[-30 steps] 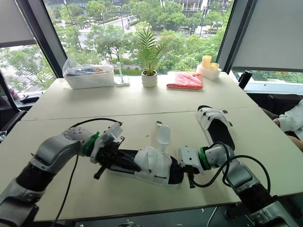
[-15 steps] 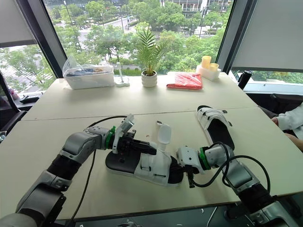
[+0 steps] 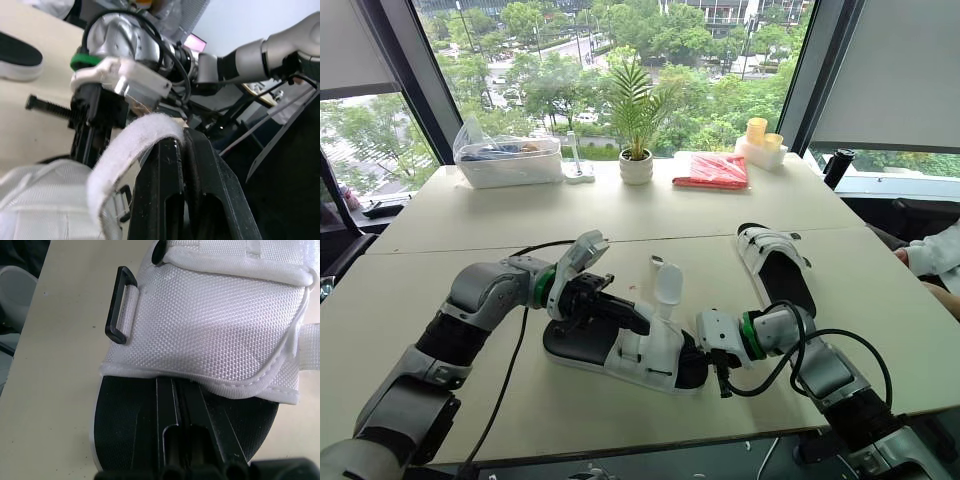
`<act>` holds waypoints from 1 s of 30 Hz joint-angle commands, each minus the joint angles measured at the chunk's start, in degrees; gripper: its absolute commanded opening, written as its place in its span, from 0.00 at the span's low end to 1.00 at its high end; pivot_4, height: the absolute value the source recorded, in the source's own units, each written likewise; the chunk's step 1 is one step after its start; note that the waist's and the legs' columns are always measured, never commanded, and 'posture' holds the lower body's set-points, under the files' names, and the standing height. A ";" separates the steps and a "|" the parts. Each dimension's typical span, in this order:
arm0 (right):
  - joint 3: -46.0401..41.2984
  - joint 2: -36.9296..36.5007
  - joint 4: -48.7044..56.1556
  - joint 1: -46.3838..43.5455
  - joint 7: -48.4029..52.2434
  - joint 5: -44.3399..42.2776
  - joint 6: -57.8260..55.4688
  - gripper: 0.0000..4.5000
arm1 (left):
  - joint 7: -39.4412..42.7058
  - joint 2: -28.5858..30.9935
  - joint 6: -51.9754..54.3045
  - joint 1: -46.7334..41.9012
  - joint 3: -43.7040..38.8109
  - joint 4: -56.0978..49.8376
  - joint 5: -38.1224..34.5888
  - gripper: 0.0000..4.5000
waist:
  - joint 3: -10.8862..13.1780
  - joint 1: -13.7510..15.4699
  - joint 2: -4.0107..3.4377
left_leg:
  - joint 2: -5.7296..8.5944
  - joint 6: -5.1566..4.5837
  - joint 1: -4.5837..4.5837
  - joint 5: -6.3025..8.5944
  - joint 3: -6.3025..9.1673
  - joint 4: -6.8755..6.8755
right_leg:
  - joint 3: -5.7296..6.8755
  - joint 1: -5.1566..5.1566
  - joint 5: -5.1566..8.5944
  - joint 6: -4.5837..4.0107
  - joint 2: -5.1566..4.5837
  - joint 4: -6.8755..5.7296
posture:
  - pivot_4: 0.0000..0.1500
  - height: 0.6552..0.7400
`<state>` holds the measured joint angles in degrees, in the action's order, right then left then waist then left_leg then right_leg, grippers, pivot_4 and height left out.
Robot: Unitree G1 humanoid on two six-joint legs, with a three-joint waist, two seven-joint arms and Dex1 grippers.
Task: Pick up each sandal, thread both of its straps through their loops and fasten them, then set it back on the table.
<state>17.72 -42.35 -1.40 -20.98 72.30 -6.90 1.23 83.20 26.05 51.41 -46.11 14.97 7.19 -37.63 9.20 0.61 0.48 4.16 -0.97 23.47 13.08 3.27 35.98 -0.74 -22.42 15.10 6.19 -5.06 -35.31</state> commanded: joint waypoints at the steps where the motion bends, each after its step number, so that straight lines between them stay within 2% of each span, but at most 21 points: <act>1: 2.33 -0.55 -2.19 1.42 -0.03 3.67 -2.07 0.00 | -0.80 -0.83 -3.53 -1.65 -1.15 2.70 1.85 0.01 | 0.00 0.07 0.00 | 0.00 -0.01 0.00 0.00 0.00 0.00 | 0.00 -0.01 0.00 0.00 0.00 0.00 | 1.00 1.00; 7: 2.18 -0.74 -1.56 1.89 -0.22 3.56 -2.43 0.00 | -0.91 -2.35 -9.16 -0.93 0.48 9.07 6.91 0.01 | 0.01 0.09 0.01 | 0.01 0.00 0.00 0.00 0.00 0.02 | 0.01 -0.01 0.00 0.00 0.00 0.00 | 1.00 1.00; 15: 2.09 -0.99 -0.11 2.69 -0.66 3.40 -3.46 0.00 | 0.14 -5.42 -11.46 -1.18 0.68 14.18 8.55 0.01 | 0.01 0.09 0.01 | 0.01 0.00 0.00 0.00 0.00 0.01 | 0.00 0.00 0.00 0.00 0.00 0.00 | 1.00 1.00; 18: 1.98 -1.14 0.28 2.83 -0.79 3.31 -3.87 0.00 | -0.38 -6.83 -12.43 -1.85 0.20 16.55 9.35 0.23 | 0.01 0.09 0.01 | 0.01 0.00 0.00 0.00 0.00 0.01 | 0.00 0.02 0.00 0.01 0.00 0.00 | 1.00 1.00; 24: 1.96 -1.50 0.84 3.42 -1.03 3.21 -4.11 0.00 | -3.90 -8.66 -13.21 -3.20 -0.90 23.64 12.12 0.91 | 0.01 0.10 0.02 | 0.01 -0.01 0.01 0.00 0.00 0.01 | 0.01 0.03 -0.01 0.03 0.00 0.01 | 1.00 1.00; 25: 1.98 -1.49 0.83 3.40 -1.07 3.23 -4.13 0.00 | -4.66 -8.88 -13.89 -3.29 -1.49 24.58 12.57 0.99 | 0.01 0.09 0.02 | 0.02 -0.01 0.01 0.00 0.00 0.00 | 0.01 0.03 -0.03 0.06 0.00 0.01 | 1.00 1.00; 30: 2.04 -1.41 0.69 3.32 -1.18 3.30 -4.05 0.00 | -11.94 -10.42 -18.35 -4.65 -4.99 30.74 15.46 0.99 | 0.01 0.11 0.03 | 0.02 -0.01 0.01 0.00 0.00 0.00 | 0.02 0.00 -0.09 0.17 0.01 0.00 | 1.00 1.00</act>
<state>17.37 -42.91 1.25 -19.52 70.64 -6.89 -0.93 74.80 15.86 35.58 -49.10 12.11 36.30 -24.03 9.21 0.72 0.50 4.18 -0.98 23.48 13.08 3.27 35.99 -0.71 -22.41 15.01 6.36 -5.04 -35.31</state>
